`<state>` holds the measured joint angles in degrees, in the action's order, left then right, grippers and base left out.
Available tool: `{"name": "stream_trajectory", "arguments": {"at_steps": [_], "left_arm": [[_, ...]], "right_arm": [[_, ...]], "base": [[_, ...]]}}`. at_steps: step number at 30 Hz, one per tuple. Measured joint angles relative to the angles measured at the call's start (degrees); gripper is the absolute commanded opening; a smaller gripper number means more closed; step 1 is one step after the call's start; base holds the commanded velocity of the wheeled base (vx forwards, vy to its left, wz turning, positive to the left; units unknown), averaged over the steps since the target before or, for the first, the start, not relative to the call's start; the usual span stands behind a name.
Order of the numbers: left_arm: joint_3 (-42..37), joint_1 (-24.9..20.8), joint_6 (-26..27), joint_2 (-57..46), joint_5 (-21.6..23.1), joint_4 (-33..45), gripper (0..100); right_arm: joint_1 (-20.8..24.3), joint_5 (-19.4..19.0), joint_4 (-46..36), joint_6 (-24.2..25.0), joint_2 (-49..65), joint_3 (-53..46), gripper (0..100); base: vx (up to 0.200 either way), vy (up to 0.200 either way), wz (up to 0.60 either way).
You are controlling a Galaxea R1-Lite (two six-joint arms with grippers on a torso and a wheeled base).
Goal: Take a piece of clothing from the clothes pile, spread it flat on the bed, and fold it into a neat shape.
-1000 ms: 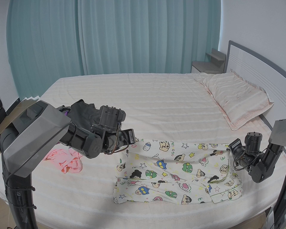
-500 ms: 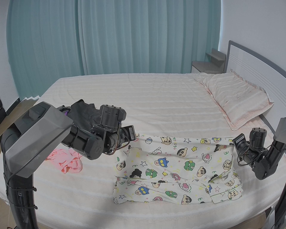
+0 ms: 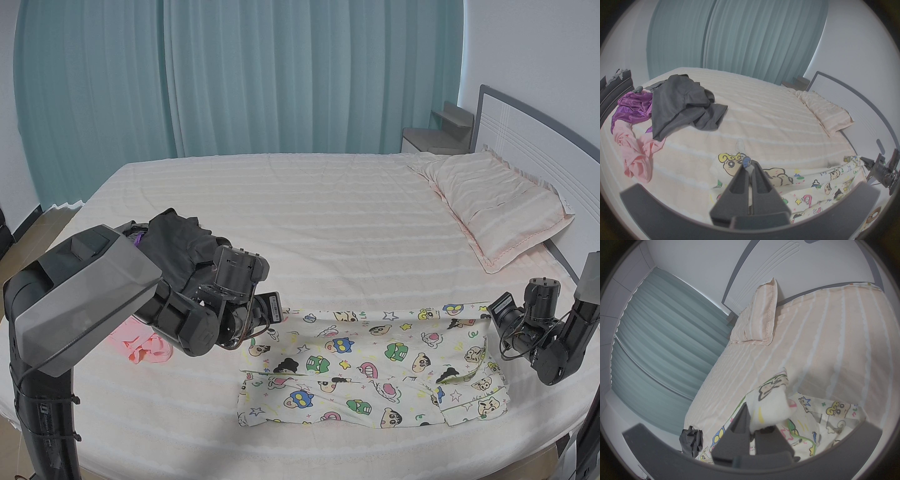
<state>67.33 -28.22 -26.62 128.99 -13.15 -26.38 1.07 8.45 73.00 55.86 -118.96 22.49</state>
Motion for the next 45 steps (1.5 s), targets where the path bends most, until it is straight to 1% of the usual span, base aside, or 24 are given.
{"name": "stream_trajectory", "arguments": {"at_steps": [8, 12, 15, 18, 22, 29, 30, 32, 33, 38, 41, 45], "left_arm": [[-5.18, -0.91, -1.60, 0.54, -0.39, -0.09, 0], [-6.36, -1.51, -2.27, 1.48, -0.41, -0.11, 0], [-6.83, -2.10, -3.97, 2.51, -0.41, 0.05, 0], [-7.16, -2.49, -5.36, 3.64, -0.34, 0.44, 0], [-8.07, -2.78, -5.72, 5.08, -0.15, 0.60, 0], [-10.47, -3.30, -5.73, 6.18, 0.35, 1.69, 0], [-10.72, -3.34, -5.73, 6.21, 0.43, 2.08, 100], [-11.11, -3.41, -5.78, 6.24, 0.35, 2.82, 100], [-11.22, -3.41, -5.84, 6.27, 0.33, 3.54, 100], [-11.74, -3.74, -7.50, 5.72, 0.57, 5.34, 100], [-12.57, -3.85, -9.18, 4.17, 0.78, 5.63, 100], [-14.08, -3.56, -10.07, 1.44, 0.89, 5.83, 100]], "right_arm": [[-0.20, -1.63, 0.00, -1.78, -1.13, -3.07, 0], [-0.23, -1.67, 0.35, -2.49, -2.35, -4.14, 0], [-0.23, -1.63, 0.66, -2.97, -3.56, -4.94, 0], [-0.23, -1.65, 0.73, -4.49, -4.44, -6.03, 0], [-0.28, -1.67, 0.73, -6.40, -5.33, -7.62, 0], [-0.30, -1.65, 0.74, -6.45, -7.07, -8.52, 0], [-0.30, -1.65, 0.77, -6.42, -7.31, -8.58, 0], [-0.34, -1.50, 0.88, -6.40, -7.73, -8.83, 0], [-0.41, -1.45, 1.04, -6.40, -7.91, -9.05, 100], [-0.33, -1.52, 3.39, -6.42, -8.44, -10.34, 100], [-0.39, -1.52, 4.93, -6.49, -8.47, -11.39, 100], [-0.96, -1.54, 6.29, -6.53, -8.39, -12.54, 100]], "base": [[0.000, 0.000, 0.00], [0.000, 0.000, 0.00], [0.000, 0.000, 0.00], [0.000, 0.000, 0.00], [0.000, 0.000, 0.00], [0.000, 0.000, 0.00], [0.000, 0.000, 0.00], [0.000, 0.000, 0.00], [0.000, 0.000, 0.00], [0.000, 0.000, 0.00], [0.000, 0.000, 0.00], [0.000, 0.000, 0.00]]}}
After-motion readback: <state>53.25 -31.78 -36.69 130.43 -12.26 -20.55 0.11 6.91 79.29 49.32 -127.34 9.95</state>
